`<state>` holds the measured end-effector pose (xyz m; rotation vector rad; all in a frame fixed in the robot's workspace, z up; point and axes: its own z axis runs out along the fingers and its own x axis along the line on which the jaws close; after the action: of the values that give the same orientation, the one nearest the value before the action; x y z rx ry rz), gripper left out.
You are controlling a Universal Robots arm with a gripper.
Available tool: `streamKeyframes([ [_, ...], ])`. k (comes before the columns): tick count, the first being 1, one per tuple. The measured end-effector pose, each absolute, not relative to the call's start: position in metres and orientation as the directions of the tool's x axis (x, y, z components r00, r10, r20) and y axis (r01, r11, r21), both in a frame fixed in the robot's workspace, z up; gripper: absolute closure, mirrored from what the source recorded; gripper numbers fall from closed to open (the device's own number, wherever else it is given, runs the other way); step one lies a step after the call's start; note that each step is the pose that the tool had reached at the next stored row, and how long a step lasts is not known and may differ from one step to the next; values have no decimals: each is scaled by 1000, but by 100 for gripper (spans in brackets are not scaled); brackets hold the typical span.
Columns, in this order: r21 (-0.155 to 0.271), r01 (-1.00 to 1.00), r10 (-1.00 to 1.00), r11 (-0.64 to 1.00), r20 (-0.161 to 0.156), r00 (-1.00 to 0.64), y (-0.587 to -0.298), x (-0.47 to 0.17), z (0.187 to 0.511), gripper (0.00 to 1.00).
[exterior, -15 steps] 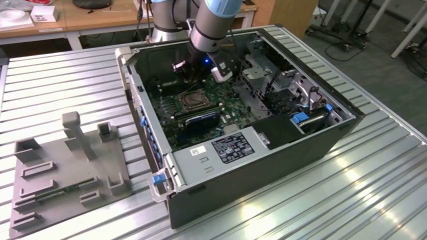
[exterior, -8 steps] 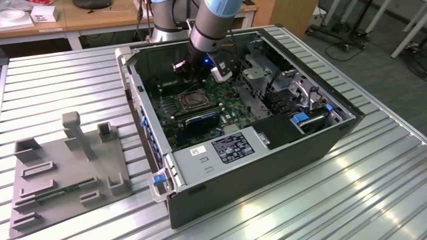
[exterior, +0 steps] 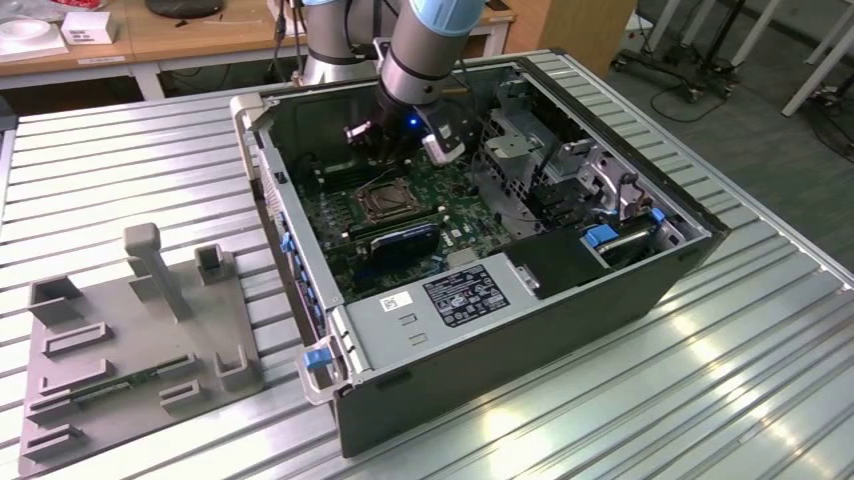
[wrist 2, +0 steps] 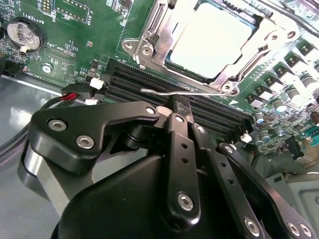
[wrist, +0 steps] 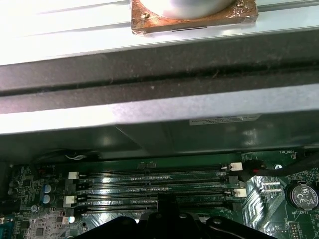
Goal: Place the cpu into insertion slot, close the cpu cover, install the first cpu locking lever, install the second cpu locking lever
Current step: 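Install the first cpu locking lever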
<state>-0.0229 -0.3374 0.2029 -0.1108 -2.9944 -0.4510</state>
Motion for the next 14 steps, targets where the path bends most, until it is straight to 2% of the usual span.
streamKeyframes([
  [14, 289, 89, 56, 953, 121, -991, -338, -23, 207, 89],
])
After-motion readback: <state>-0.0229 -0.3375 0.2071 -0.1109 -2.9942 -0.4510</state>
